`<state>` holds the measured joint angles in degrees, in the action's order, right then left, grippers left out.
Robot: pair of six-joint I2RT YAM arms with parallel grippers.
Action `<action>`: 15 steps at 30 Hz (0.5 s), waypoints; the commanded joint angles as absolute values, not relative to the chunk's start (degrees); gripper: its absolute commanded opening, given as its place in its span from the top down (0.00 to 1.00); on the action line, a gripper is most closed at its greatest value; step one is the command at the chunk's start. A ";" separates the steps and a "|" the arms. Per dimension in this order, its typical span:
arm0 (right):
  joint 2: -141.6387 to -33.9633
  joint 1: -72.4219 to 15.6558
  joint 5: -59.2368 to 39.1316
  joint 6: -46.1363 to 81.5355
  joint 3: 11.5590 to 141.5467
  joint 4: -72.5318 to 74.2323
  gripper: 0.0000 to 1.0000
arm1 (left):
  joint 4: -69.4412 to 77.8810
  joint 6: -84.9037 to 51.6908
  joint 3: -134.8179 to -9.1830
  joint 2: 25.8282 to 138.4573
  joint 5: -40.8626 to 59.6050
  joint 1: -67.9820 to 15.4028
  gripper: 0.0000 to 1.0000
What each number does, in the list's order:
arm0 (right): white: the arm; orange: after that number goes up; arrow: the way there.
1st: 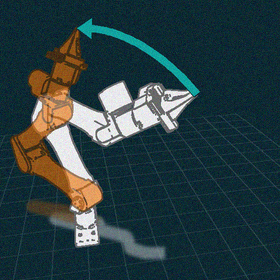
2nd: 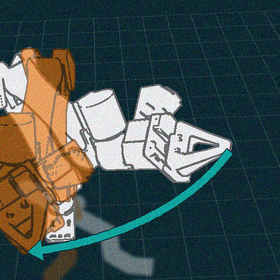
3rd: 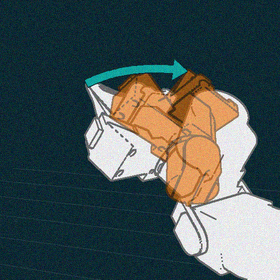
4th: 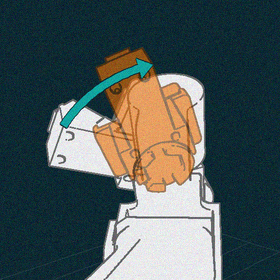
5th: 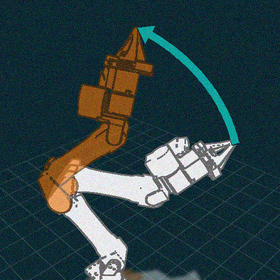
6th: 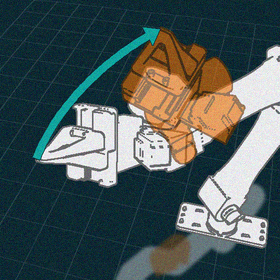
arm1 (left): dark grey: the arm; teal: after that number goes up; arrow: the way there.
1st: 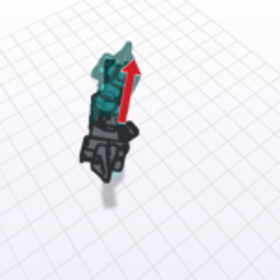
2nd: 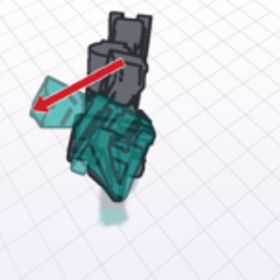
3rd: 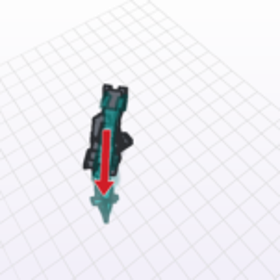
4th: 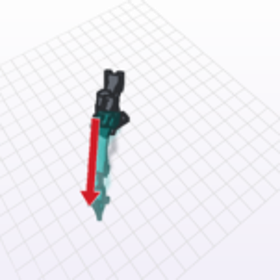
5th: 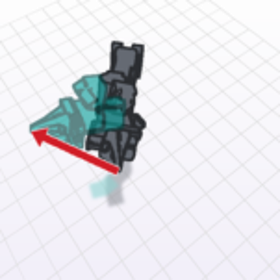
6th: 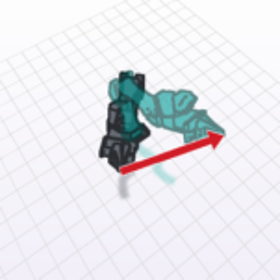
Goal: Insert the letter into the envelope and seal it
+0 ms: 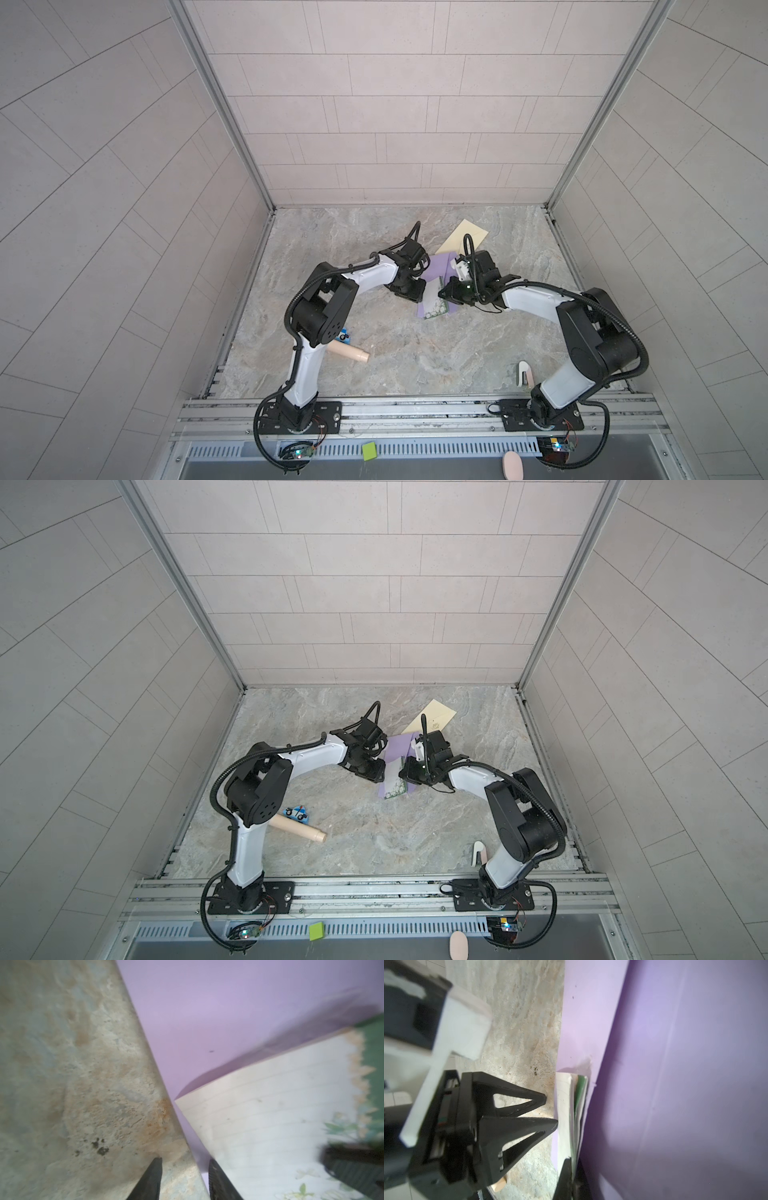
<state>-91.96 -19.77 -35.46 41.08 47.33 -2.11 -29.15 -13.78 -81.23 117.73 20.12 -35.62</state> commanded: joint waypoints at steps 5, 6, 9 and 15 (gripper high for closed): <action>-87.16 -15.58 -47.85 34.92 47.77 -4.05 1.00 | -21.09 -23.40 -74.84 112.22 39.40 -26.31 0.49; -86.86 -15.43 -48.98 33.88 48.27 -5.21 1.00 | -19.80 -24.19 -74.53 111.72 41.54 -25.77 0.47; -86.50 -15.30 -50.62 31.11 49.60 -8.81 1.00 | -16.34 -26.35 -73.37 110.69 46.37 -24.68 0.42; -86.25 -15.36 -52.73 30.45 49.97 -9.67 1.00 | -5.02 -32.34 -70.29 108.99 53.40 -23.58 0.33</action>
